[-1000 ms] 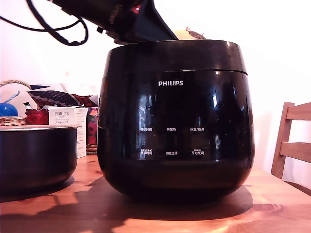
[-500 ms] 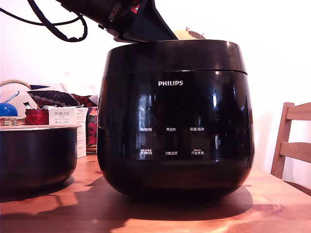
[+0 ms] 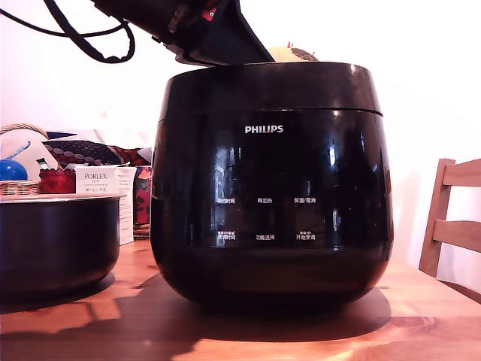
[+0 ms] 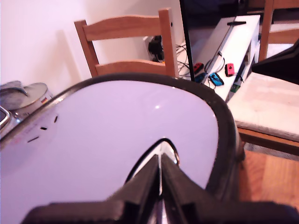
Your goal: Open the rice cooker by pressing the large metal button on the top of its lid with medium force
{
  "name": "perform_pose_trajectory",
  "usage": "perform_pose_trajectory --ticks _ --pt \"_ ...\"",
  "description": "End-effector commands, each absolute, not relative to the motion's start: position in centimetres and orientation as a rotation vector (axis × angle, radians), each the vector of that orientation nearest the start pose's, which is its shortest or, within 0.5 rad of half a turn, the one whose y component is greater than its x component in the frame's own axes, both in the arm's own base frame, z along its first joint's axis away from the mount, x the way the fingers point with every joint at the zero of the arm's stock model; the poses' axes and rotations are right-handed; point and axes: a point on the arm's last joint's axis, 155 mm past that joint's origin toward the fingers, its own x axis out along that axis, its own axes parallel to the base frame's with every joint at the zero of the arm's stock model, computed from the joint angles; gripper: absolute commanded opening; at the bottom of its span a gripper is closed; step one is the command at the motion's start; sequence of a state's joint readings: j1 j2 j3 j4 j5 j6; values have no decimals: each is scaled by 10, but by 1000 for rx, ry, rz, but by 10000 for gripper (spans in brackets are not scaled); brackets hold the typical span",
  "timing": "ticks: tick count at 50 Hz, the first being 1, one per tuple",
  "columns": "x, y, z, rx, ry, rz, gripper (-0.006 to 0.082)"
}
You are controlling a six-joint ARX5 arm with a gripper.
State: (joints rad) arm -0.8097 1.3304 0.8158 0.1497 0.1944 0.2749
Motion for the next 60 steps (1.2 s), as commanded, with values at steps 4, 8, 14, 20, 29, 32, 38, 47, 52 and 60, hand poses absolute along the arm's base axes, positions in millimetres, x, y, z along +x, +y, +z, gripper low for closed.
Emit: perform_pose_trajectory --ticks 4,8,14,20,29,32,38,47,52,60 --pt "267 -318 121 384 442 -1003 -21" --pt "272 -323 146 335 367 -993 -21" --pt "274 -323 178 284 278 -982 -21" --pt "277 -314 198 271 234 -951 -21" --pt "279 -299 229 227 173 -899 -21" --pt "279 -294 235 224 163 -883 -21" --pt "280 -283 242 224 157 -847 -21" --pt "281 -267 257 217 131 -799 -21" --pt "282 -257 269 210 106 -758 -21" --pt "287 -236 281 204 84 -678 -21"
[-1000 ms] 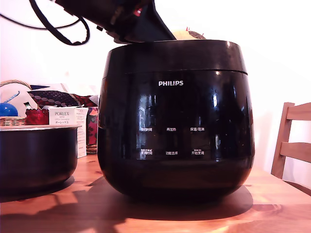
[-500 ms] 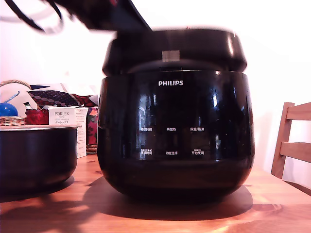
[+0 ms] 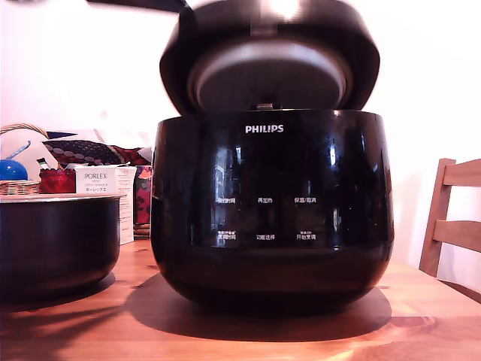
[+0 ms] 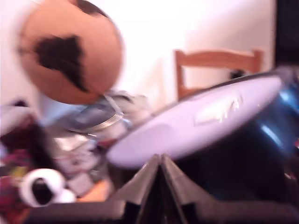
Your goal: Open the rice cooker by pressing the large metal button on the top of its lid with medium force
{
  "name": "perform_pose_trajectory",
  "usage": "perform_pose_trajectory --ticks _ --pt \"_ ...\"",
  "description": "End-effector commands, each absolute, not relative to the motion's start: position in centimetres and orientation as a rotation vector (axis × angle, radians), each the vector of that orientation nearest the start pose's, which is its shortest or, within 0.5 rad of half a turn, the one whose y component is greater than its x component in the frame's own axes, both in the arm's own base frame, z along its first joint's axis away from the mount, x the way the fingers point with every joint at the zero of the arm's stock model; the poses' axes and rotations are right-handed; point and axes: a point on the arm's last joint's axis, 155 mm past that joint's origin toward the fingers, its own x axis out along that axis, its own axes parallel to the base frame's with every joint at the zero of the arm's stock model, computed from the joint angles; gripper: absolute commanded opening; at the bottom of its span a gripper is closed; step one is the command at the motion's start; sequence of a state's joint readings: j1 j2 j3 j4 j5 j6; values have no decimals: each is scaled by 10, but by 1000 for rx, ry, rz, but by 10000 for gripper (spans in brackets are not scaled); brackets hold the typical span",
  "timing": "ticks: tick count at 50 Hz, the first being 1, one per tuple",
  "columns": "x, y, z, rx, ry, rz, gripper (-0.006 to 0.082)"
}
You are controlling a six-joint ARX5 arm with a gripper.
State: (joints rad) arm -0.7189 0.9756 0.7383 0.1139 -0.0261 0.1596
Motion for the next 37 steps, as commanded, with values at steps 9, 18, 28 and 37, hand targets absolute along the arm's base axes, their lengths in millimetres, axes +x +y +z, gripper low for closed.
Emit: perform_pose_trajectory --ticks 9,18,28,37 --pt "292 -208 290 202 78 -581 -21" --pt "298 -171 294 208 92 -466 -21" --pt "303 -129 302 202 90 -348 -21" --pt "306 -105 311 190 70 -276 -21"
